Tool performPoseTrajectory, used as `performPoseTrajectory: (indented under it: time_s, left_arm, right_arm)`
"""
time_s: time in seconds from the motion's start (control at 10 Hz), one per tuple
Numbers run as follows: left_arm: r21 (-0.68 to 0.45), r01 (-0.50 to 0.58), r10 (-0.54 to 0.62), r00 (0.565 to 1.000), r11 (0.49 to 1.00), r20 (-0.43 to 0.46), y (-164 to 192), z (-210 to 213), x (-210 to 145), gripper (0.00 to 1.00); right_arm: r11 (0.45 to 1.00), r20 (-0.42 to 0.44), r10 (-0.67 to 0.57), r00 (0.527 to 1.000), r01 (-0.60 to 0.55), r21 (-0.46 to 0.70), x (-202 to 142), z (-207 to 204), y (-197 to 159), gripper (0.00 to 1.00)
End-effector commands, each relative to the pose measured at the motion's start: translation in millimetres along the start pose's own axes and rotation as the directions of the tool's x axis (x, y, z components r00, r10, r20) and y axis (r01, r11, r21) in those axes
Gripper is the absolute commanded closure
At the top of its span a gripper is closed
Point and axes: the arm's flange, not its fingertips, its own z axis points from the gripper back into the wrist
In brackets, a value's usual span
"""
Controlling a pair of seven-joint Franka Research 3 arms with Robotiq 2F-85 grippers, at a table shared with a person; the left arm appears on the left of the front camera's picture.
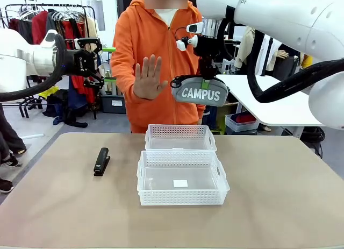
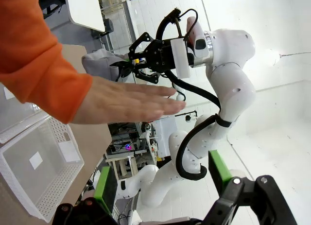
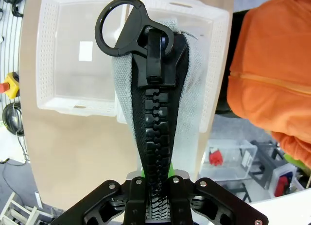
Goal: Distribute items into two baskets.
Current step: Move the picked Pencil pouch towards the Organizing basket indicated by the person, stopping as directed, then place the picked Pencil pouch into the Organizing basket as instructed by the person.
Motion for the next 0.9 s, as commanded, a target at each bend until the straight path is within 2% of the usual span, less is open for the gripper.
performPoseTrajectory:
  time_s: [0.0, 0.8]
  left_arm:
    - [-0.002, 0.002, -0.002, 1.000, 1.000, 0.002, -1.5, 1.9, 0.1, 0.00]
    - [-0.002, 0.002, -0.002, 1.000, 1.000, 0.002, -1.5, 1.9, 0.1, 0.00]
  right_arm:
    - [1.000, 0.002, 0.000, 1.000, 0.000, -0.008, 0.7, 2.1, 0.8, 1.00]
    - [1.000, 0.002, 0.000, 1.000, 0.000, -0.008, 0.7, 2.1, 0.8, 1.00]
